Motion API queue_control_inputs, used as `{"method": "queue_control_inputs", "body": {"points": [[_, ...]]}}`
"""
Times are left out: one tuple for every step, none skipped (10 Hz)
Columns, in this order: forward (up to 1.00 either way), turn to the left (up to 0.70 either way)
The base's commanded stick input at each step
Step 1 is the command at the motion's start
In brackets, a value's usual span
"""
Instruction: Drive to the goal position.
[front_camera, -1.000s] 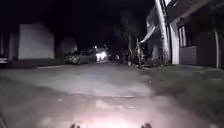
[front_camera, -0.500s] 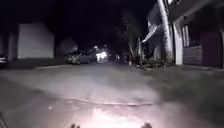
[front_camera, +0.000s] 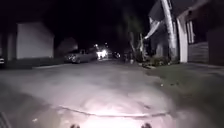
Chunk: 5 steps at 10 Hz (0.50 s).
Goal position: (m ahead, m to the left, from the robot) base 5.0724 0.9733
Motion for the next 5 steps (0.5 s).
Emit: {"method": "queue_control_inputs", "body": {"points": [[0.7,0.0],[0.7,0.0],[0.7,0.0],[0.7,0.0],[0.7,0.0]]}}
